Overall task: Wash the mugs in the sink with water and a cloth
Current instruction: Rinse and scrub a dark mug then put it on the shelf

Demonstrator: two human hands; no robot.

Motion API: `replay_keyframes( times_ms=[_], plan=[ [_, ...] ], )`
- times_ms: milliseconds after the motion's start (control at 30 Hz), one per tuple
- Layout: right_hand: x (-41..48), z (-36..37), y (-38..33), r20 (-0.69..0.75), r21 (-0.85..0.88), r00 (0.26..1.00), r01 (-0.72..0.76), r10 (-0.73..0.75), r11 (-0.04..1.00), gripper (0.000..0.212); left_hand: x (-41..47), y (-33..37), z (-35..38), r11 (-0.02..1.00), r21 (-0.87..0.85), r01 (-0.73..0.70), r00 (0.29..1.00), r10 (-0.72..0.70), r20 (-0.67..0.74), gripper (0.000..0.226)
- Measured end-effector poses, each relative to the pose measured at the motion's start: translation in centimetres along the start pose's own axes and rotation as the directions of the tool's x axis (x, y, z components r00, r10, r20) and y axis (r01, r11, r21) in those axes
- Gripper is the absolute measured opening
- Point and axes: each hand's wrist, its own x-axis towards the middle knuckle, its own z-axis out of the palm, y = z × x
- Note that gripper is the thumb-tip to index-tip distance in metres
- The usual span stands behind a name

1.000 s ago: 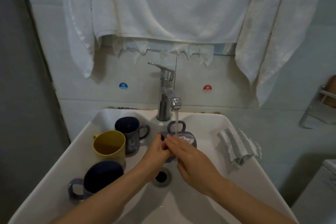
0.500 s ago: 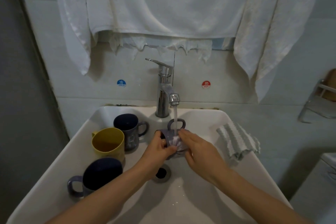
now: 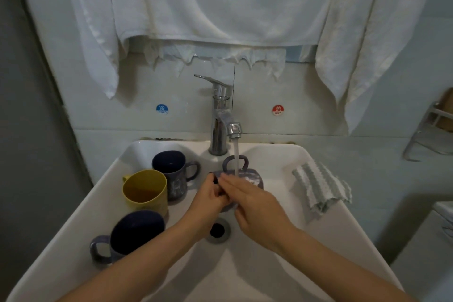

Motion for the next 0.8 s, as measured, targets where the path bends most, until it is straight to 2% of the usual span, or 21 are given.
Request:
replay_keyframes(
  times_ms=[167, 333, 500, 633, 700, 800],
  plan=[
    [0.3, -1.2, 2.2, -0.062, -0.042, 0.987, -0.153, 0.151, 0.987, 0.053, 0.3, -0.2, 0.1, 0.999, 0.014, 0.029, 0.999, -0.028, -0.038, 0.047],
    [0.7, -0.8, 1.0, -0.058, 0.05, 0.993, -0.095, 0.098, 0.994, 0.052, 0.1, -0.3, 0.1, 0.999, 0.036, -0.012, 1.0, 0.013, -0.009, 0.046],
    [0.4, -2.2, 3.5, -0.172, 0.076, 0.952, -0.243, 0.253, 0.967, 0.053, 0.6, 0.2, -0.3, 1.0, 0.003, -0.019, 0.999, 0.019, -0.028, 0.048],
    [1.0, -1.6, 2.2, -0.167, 0.121, 0.974, -0.135, 0.154, 0.983, 0.049, 0.7, 0.5, 0.0, 1.0, 0.017, -0.008, 1.0, 0.008, 0.005, 0.048],
    [1.1, -1.3, 2.1, -0.144, 0.148, 0.978, -0.13, 0.151, 0.981, 0.046, 0.7, 0.4, 0.3, 0.999, 0.028, 0.015, 1.0, -0.015, 0.005, 0.048],
    [1.0, -1.8, 3.6, -0.183, 0.144, 0.948, -0.238, 0.262, 0.961, 0.041, 0.9, 0.3, 0.1, 0.997, -0.045, 0.057, 0.998, -0.056, 0.009, 0.048]
  ],
)
